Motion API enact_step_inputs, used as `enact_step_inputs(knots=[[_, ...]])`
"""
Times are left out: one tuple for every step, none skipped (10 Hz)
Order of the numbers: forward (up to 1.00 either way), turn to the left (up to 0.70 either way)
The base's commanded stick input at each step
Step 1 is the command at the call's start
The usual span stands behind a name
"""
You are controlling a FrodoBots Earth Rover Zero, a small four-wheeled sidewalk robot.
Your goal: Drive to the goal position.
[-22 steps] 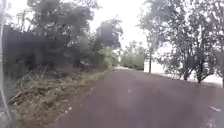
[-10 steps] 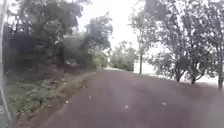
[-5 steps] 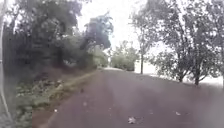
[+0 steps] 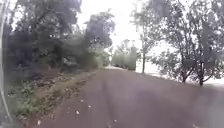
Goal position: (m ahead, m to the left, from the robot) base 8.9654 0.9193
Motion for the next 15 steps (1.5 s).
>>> enact_step_inputs(knots=[[0.70, 0.00], [0.70, 0.00], [0.70, 0.00], [0.70, 0.03], [0.70, 0.08], [0.70, 0.22], [0.70, 0.24], [0.70, 0.10], [0.70, 0.02], [0.70, 0.00], [0.70, 0.00], [0.70, 0.00], [0.70, 0.00], [0.70, 0.00], [0.70, 0.00]])
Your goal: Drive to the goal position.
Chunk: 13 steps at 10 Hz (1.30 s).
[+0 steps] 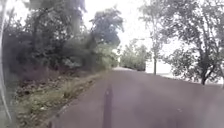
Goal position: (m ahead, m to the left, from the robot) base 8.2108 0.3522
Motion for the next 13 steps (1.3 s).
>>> enact_step_inputs(knots=[[0.70, 0.00], [0.70, 0.00], [0.70, 0.00], [0.70, 0.00], [0.70, -0.03], [0.70, -0.15], [0.70, -0.15], [0.70, 0.00], [0.70, 0.00], [0.70, 0.00], [0.70, 0.00], [0.70, 0.00], [0.70, 0.00]])
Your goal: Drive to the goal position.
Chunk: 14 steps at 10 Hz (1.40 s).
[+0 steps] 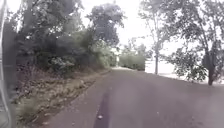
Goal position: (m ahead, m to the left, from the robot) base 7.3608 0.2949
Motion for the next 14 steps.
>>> enact_step_inputs(knots=[[0.70, 0.00], [0.70, 0.00], [0.70, 0.00], [0.70, 0.00], [0.70, 0.00], [0.70, 0.00], [0.70, 0.00], [0.70, 0.00], [0.70, 0.00], [0.70, 0.00], [0.70, 0.00], [0.70, 0.00], [0.70, 0.00], [0.70, -0.06]])
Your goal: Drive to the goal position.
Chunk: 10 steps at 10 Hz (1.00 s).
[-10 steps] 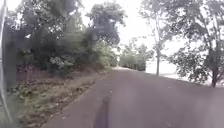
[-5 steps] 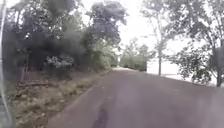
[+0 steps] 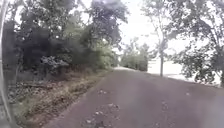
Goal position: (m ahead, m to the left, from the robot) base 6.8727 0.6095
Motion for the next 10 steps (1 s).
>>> enact_step_inputs(knots=[[0.70, -0.22], [0.70, -0.19], [0.70, -0.01], [0.70, 0.00], [0.70, 0.00], [0.70, 0.00], [0.70, 0.00], [0.70, 0.00], [0.70, 0.00], [0.70, 0.00]])
